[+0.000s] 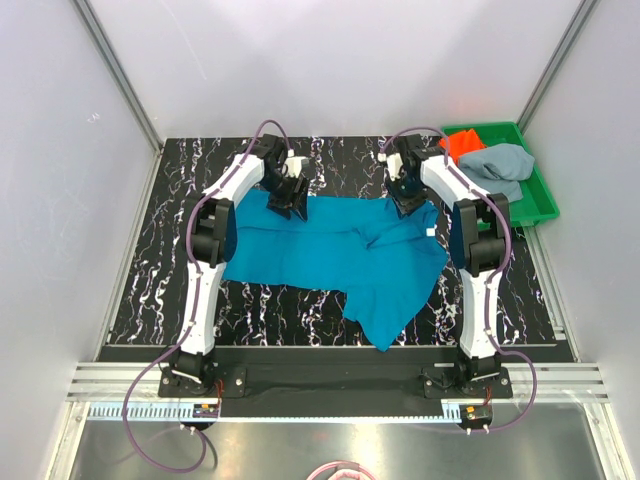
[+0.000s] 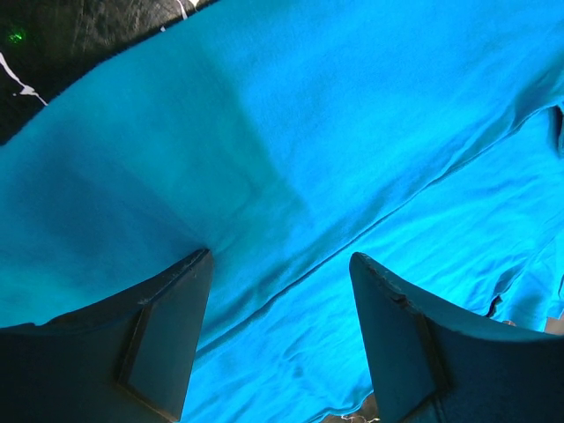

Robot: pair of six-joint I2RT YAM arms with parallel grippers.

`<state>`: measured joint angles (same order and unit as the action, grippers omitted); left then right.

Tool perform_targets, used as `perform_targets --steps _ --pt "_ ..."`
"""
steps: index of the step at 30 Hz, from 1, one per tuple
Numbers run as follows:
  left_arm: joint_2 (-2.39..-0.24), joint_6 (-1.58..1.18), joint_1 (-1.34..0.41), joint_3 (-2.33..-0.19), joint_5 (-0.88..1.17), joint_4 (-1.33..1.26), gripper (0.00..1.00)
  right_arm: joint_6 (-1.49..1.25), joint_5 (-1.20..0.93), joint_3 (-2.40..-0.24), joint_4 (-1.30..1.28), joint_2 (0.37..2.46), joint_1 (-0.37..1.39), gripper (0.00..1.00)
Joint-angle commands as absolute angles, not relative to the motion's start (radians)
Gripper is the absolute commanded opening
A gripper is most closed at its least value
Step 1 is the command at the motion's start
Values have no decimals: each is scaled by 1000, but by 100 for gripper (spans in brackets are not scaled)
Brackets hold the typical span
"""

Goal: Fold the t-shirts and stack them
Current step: Fold the tshirt

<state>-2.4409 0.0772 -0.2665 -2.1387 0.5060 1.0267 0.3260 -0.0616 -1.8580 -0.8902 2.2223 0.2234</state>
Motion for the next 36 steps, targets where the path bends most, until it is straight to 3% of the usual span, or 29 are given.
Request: perform_targets --steps 1,10,25,31,36 --pt "-2470 69 -258 -2140 525 1020 70 325 -64 -1884 -922 2209 221 37" --pt "-2483 57 -245 -2183 538 1011 70 324 -81 -1737 -949 2120 219 37" --pt "-2503 35 -241 -2207 574 999 70 299 -74 -1448 -964 1790 221 38" --pt "-2485 43 -242 -2177 555 1002 70 296 -98 -1563 -920 1926 222 38" --pt "-2435 61 -247 -2108 520 1012 69 255 -179 -1799 -934 2117 219 38"
